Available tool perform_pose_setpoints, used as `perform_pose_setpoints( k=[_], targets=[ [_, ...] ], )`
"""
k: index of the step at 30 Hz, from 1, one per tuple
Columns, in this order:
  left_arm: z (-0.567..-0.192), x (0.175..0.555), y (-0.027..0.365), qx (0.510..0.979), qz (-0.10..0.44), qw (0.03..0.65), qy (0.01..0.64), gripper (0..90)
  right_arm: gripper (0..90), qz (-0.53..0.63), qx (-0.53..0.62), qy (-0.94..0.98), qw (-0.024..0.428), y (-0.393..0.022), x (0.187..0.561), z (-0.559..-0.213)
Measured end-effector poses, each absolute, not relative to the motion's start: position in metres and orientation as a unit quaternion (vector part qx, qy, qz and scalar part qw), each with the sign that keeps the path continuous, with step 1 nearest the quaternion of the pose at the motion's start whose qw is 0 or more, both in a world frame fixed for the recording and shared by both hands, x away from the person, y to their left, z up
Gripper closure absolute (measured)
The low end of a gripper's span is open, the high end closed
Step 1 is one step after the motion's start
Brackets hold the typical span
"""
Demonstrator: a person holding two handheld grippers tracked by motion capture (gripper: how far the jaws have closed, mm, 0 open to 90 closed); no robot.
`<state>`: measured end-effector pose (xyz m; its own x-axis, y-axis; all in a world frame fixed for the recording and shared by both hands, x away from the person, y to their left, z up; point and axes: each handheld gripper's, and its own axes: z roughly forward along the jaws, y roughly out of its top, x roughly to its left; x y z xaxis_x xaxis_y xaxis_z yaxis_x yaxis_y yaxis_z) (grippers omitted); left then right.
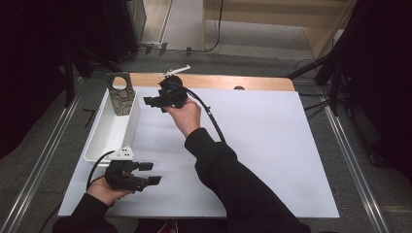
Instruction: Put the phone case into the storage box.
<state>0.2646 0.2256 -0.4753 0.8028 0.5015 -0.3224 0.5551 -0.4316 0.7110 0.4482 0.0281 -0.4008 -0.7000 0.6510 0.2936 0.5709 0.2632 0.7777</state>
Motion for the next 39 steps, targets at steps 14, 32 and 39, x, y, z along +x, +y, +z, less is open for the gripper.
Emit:
perform_pose_setpoints(
  k=[14, 32, 39],
  targets=[
    [-0.476, 0.265, 0.226, 0.844, -0.029, 0.434, 0.315, 32.1, 30.4, 0.466, 0.37, 0.803, 0.036, 0.003, 0.43, -0.408],
    [-0.476, 0.265, 0.227, 0.841, -0.026, 0.435, 0.32, 32.1, 30.4, 0.465, 0.346, 0.814, 0.023, -0.032, 0.401, -0.415],
    [-0.474, 0.265, 0.228, 0.836, -0.018, 0.443, 0.323, 32.1, 30.2, 0.462, 0.335, 0.821, 0.019, -0.05, 0.388, -0.42]
  ],
)
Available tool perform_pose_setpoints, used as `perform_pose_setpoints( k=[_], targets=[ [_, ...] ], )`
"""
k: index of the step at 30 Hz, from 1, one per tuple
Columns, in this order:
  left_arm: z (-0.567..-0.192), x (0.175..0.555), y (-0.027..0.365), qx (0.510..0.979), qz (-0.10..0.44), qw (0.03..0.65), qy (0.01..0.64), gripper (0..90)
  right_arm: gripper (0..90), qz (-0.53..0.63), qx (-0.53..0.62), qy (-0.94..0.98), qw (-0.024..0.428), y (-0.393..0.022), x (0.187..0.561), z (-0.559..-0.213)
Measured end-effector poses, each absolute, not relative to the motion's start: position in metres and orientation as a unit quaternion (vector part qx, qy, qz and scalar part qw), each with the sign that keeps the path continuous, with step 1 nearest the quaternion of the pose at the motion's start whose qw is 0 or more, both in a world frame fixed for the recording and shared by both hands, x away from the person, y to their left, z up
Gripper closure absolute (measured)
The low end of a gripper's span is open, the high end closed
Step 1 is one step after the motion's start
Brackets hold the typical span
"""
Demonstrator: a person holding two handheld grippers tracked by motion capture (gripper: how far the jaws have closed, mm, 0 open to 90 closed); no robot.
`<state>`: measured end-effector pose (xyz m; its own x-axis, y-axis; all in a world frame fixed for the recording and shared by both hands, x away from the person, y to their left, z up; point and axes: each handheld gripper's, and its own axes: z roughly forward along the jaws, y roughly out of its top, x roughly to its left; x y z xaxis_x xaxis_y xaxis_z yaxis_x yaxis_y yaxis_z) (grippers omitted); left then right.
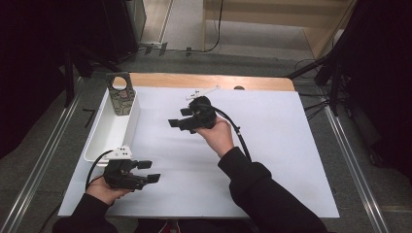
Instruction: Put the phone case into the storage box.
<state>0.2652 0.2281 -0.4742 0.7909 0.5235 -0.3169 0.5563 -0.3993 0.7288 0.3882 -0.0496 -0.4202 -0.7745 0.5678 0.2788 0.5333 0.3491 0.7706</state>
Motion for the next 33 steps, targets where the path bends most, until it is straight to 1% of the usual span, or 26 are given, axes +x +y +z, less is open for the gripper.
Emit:
perform_pose_setpoints(
  k=[3, 6, 9, 19, 33],
  targets=[
    [-0.475, 0.266, 0.228, 0.837, -0.019, 0.44, 0.324, 32.1, 30.1, 0.462, 0.329, 0.823, 0.022, -0.058, 0.382, -0.422],
    [-0.475, 0.265, 0.227, 0.838, -0.02, 0.439, 0.324, 32.1, 30.1, 0.463, 0.335, 0.82, 0.013, -0.065, 0.376, -0.423],
    [-0.476, 0.265, 0.226, 0.839, -0.02, 0.437, 0.323, 32.1, 29.8, 0.458, 0.338, 0.822, 0.019, -0.071, 0.37, -0.424],
    [-0.477, 0.265, 0.225, 0.84, -0.021, 0.435, 0.324, 32.1, 27.7, 0.465, 0.332, 0.82, 0.017, -0.091, 0.357, -0.431],
    [-0.478, 0.265, 0.225, 0.842, -0.021, 0.431, 0.324, 32.0, 27.5, 0.469, 0.337, 0.816, 0.013, -0.117, 0.339, -0.444]
  ],
)
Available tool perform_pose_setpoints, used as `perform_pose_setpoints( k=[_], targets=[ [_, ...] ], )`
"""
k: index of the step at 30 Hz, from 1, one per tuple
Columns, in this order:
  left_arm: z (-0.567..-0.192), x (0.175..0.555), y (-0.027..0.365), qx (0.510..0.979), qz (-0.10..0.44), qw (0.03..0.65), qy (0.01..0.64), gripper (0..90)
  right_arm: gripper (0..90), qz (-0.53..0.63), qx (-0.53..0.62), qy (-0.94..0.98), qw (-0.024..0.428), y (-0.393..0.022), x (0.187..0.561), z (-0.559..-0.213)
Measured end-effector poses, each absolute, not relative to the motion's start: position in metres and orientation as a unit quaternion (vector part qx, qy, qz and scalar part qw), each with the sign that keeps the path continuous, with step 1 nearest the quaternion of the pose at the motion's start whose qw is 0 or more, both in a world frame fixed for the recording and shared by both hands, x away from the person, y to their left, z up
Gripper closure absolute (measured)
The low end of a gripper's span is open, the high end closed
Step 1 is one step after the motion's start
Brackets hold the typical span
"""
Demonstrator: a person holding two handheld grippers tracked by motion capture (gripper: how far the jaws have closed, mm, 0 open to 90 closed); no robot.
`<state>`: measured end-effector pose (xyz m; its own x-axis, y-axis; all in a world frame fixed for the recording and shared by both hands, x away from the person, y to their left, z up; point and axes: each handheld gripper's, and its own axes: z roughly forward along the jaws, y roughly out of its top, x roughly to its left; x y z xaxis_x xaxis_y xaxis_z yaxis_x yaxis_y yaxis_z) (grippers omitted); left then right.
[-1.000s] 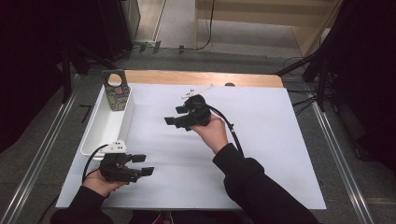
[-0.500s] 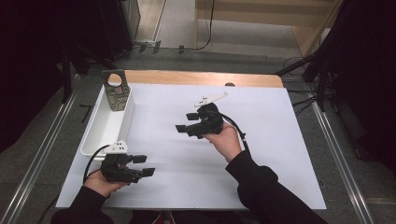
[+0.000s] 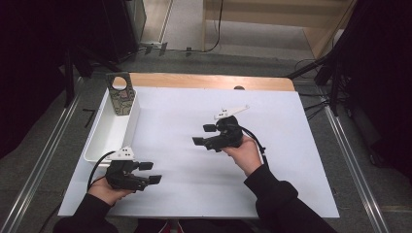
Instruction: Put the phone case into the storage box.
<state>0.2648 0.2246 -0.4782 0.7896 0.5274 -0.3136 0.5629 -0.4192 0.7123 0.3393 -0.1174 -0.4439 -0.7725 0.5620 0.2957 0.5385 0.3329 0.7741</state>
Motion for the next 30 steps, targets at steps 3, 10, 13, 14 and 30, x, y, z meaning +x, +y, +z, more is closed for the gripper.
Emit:
perform_pose_setpoints(
  k=[3, 10, 13, 14, 30],
  targets=[
    [-0.478, 0.265, 0.225, 0.842, -0.021, 0.431, 0.325, 32.0, 27.5, 0.469, 0.334, 0.817, 0.018, -0.124, 0.335, -0.446],
    [-0.479, 0.265, 0.225, 0.842, -0.02, 0.43, 0.325, 32.0, 27.5, 0.469, 0.335, 0.817, 0.021, -0.14, 0.324, -0.451],
    [-0.478, 0.264, 0.224, 0.842, -0.019, 0.43, 0.325, 32.0, 27.5, 0.469, 0.337, 0.816, 0.022, -0.146, 0.32, -0.453],
    [-0.478, 0.264, 0.224, 0.842, -0.019, 0.43, 0.325, 32.0, 27.5, 0.469, 0.337, 0.816, 0.023, -0.148, 0.319, -0.453],
    [-0.478, 0.264, 0.225, 0.843, -0.017, 0.429, 0.323, 32.0, 27.0, 0.471, 0.349, 0.809, 0.027, -0.181, 0.296, -0.462]
  ],
)
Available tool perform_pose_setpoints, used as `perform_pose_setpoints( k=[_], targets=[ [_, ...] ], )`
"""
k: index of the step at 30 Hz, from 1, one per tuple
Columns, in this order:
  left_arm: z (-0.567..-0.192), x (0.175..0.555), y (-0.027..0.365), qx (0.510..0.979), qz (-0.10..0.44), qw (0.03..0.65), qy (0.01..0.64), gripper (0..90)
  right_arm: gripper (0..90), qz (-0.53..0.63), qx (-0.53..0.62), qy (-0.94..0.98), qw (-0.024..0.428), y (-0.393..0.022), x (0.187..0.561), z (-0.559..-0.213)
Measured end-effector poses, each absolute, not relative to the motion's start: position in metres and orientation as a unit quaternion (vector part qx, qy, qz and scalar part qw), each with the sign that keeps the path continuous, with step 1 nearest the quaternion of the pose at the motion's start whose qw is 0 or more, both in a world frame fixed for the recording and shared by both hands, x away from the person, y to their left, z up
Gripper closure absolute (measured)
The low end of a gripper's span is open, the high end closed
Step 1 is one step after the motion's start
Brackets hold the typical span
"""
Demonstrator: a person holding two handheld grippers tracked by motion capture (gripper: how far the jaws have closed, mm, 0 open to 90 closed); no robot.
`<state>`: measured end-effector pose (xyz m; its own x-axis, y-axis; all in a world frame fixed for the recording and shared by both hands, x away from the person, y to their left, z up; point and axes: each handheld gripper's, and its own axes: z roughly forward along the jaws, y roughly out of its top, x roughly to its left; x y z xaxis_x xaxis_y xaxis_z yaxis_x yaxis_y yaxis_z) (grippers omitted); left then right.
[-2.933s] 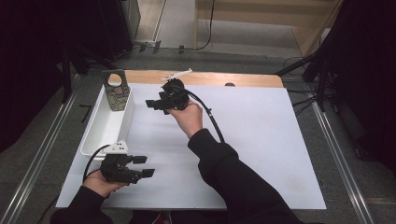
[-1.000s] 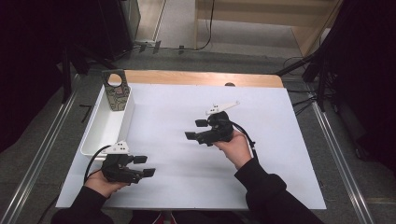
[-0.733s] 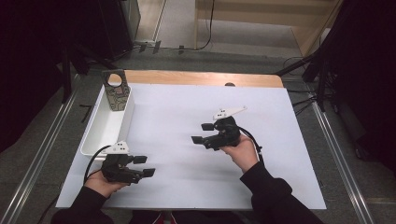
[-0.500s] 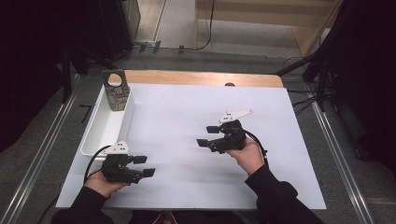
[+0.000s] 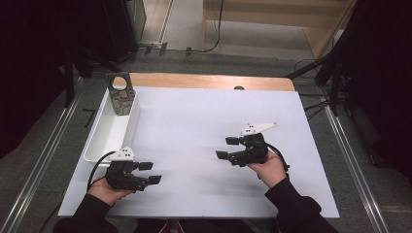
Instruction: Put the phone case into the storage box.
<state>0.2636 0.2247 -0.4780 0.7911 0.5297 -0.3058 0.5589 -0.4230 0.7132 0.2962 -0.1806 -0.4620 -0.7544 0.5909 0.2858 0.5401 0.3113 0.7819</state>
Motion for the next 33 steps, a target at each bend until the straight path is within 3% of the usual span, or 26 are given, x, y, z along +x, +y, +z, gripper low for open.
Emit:
perform_pose_setpoints(
  k=[24, 33],
  targets=[
    [-0.477, 0.263, 0.227, 0.839, -0.015, 0.436, 0.325, 32.0, 26.8, 0.453, 0.394, 0.8, 0.024, -0.242, 0.253, -0.482],
    [-0.477, 0.263, 0.229, 0.839, -0.013, 0.436, 0.325, 32.0, 25.9, 0.448, 0.391, 0.803, 0.044, -0.254, 0.241, -0.486]
  ],
)
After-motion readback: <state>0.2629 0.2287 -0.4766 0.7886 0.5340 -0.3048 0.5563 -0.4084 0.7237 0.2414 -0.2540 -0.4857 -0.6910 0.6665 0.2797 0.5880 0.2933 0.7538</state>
